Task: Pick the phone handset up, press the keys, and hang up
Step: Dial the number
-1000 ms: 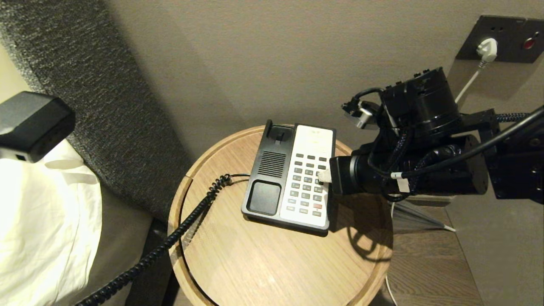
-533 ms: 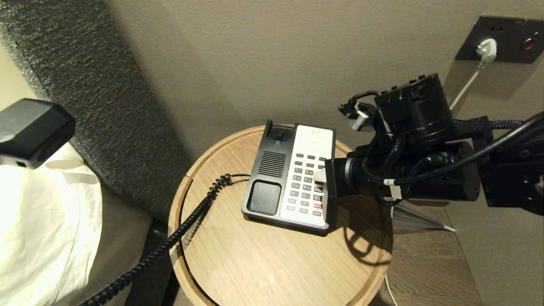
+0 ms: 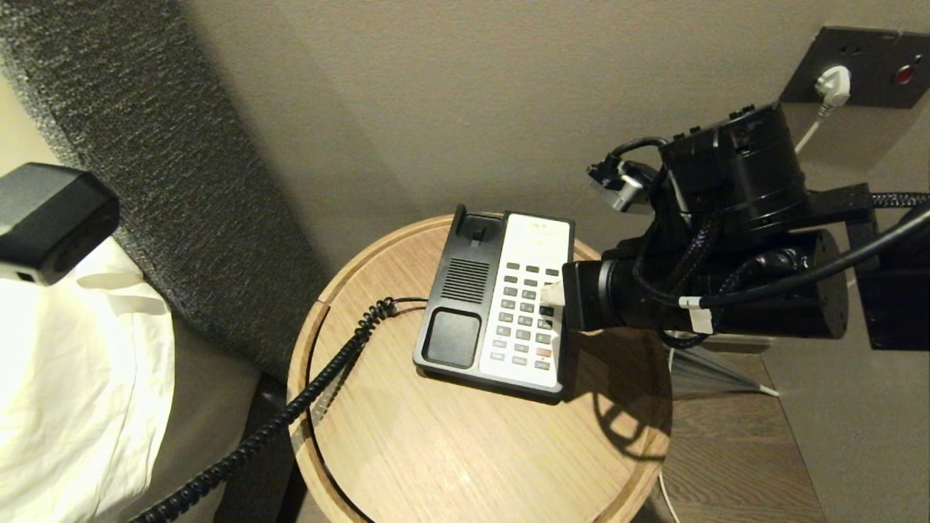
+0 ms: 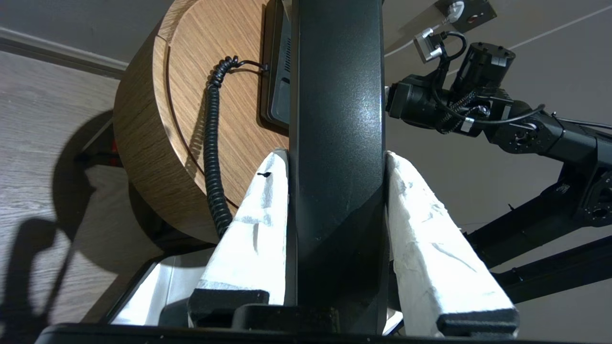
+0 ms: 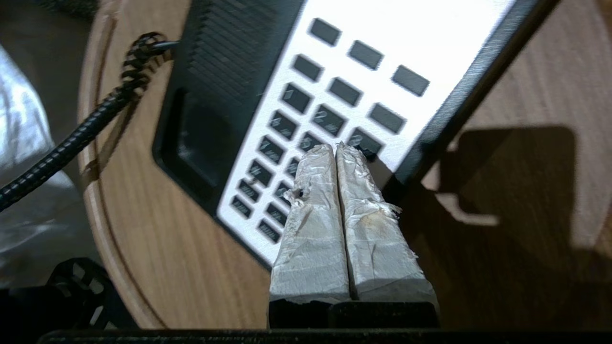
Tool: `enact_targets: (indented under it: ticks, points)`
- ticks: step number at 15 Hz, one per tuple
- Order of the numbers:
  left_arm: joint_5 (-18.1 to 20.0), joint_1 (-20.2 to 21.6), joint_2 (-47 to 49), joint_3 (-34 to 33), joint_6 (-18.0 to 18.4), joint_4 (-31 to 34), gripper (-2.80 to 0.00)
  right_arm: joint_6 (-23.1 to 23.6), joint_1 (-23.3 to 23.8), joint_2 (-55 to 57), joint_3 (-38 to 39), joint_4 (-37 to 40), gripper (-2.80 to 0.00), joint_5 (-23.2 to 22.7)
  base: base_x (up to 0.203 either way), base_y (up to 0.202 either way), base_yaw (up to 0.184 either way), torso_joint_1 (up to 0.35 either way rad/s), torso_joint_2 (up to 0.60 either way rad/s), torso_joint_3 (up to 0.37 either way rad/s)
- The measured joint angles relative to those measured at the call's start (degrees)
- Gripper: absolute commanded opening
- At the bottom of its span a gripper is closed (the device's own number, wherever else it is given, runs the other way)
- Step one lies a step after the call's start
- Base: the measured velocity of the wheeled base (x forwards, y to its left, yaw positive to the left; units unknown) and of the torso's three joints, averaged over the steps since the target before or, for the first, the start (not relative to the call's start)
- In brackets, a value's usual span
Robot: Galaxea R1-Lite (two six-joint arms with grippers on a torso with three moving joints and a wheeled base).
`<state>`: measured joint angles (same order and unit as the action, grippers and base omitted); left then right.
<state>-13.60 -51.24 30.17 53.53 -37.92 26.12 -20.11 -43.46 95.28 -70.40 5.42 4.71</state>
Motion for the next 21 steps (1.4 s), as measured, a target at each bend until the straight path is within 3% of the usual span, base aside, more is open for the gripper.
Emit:
enact_targets:
  ticks: [11,21]
  points:
    - [-0.04,0.00,-0.05,0.07,0.03,-0.02,-2.80,0.11,-0.17,1.08,0.17,-0.24,-2.80,3.40,0.000,0.000,0.000,0.000,0.00,0.000]
    - [0.06,0.00,0.01,-0.23,0.08,0.00,-2.80,0.06,-0.28,1.36,-0.10,0.77,-2.80,3.50,0.000,0.000,0.000,0.000,0.00,0.000]
